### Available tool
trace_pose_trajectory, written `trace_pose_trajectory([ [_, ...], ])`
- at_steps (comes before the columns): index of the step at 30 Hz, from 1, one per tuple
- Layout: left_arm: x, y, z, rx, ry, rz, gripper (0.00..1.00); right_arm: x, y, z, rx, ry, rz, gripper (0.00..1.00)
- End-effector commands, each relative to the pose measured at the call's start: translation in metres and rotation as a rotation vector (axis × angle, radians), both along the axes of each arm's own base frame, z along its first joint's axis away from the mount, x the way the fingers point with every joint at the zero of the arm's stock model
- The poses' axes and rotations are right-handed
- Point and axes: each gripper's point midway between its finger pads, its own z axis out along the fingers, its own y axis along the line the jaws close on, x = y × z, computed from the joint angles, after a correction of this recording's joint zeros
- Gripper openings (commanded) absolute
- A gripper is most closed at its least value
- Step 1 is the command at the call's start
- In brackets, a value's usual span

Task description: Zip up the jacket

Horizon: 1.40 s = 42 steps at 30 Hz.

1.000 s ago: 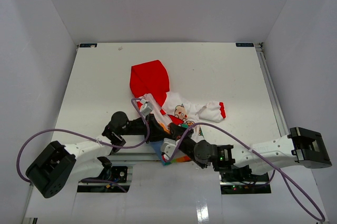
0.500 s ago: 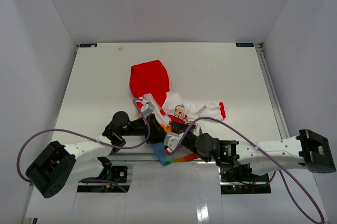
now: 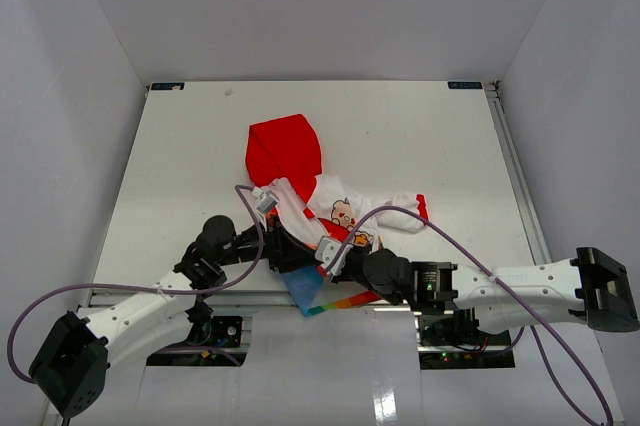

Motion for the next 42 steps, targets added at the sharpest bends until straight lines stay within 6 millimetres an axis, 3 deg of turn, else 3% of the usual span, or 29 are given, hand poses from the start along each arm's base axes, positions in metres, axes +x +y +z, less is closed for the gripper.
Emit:
trace_pose_trajectory([
  [1,0.005,0.008,-0.015,0.041,0.15,0.093,0.55,-0.013,0.022,0.02,0.123,0.097,0.027,0.08],
  [6,0.001,0.009,-0.03,0.051,0.275,0.11,0.55,-0.018,0.037,0.018,0.161,0.172,0.009,0.08],
  [11,-0.001,0.013,-0.037,0.028,0.298,0.131,0.55,-0.007,0.035,0.014,0.211,0.218,-0.115,0.08],
  [18,0.001,0.013,-0.038,-0.011,0.3,0.144,0.54,-0.002,0.032,0.017,0.298,0.272,-0.195,0.08],
  [37,0.011,0.001,-0.03,-0.096,0.373,0.153,0.55,-0.012,0.039,0.013,0.317,0.325,-0.16,0.08],
  [40,0.012,0.0,-0.029,-0.111,0.382,0.157,0.52,-0.015,0.041,0.012,0.318,0.331,-0.151,0.08],
  [42,0.013,-0.001,-0.028,-0.117,0.379,0.157,0.46,-0.016,0.041,0.012,0.32,0.336,-0.147,0.08],
])
